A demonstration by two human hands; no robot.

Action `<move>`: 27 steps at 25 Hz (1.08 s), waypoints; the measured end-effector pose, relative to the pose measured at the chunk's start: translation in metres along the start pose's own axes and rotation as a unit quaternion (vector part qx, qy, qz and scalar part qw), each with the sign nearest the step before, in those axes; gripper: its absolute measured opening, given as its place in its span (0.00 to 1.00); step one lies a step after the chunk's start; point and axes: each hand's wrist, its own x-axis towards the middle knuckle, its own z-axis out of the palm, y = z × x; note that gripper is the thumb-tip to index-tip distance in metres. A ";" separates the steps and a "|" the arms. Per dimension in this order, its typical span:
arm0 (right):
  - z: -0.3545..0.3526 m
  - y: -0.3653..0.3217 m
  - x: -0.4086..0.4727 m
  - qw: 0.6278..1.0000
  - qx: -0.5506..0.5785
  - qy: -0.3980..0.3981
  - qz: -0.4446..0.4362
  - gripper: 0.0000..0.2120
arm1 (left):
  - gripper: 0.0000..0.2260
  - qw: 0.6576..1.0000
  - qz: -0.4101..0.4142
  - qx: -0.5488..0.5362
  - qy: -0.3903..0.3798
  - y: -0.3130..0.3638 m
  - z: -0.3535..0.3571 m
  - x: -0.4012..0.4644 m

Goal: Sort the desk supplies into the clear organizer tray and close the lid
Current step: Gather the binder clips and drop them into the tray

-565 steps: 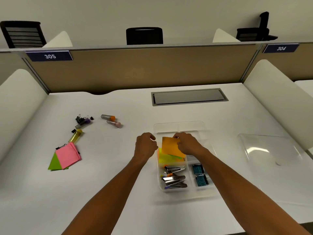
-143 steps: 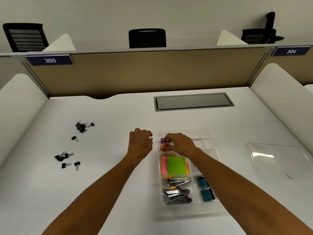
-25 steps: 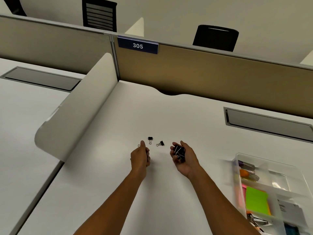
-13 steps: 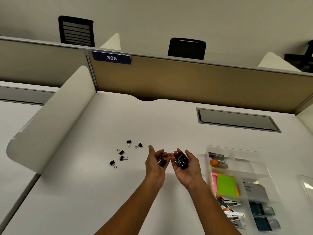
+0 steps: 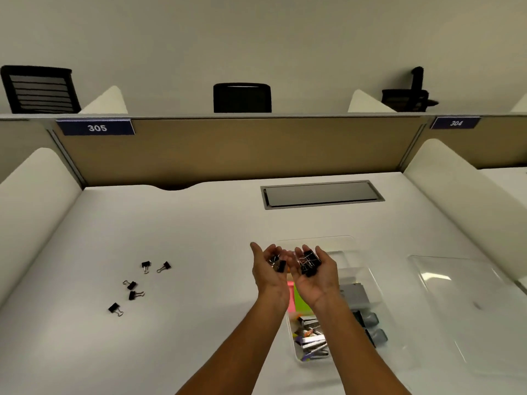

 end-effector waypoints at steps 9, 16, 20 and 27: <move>-0.033 -0.087 0.021 0.996 0.003 0.085 -0.026 0.17 | 0.31 0.994 -0.090 0.056 -0.001 -0.071 0.060 0.021; -0.037 -0.117 0.053 0.992 -0.018 0.122 -0.002 0.19 | 0.39 0.980 -0.177 0.077 -0.036 -0.087 0.070 0.053; -0.039 -0.124 0.075 0.985 -0.041 0.166 0.011 0.15 | 0.42 0.977 -0.191 0.088 -0.029 -0.095 0.075 0.069; -0.035 -0.128 0.088 0.978 -0.102 0.184 0.016 0.15 | 0.43 0.972 -0.192 0.133 -0.029 -0.104 0.077 0.075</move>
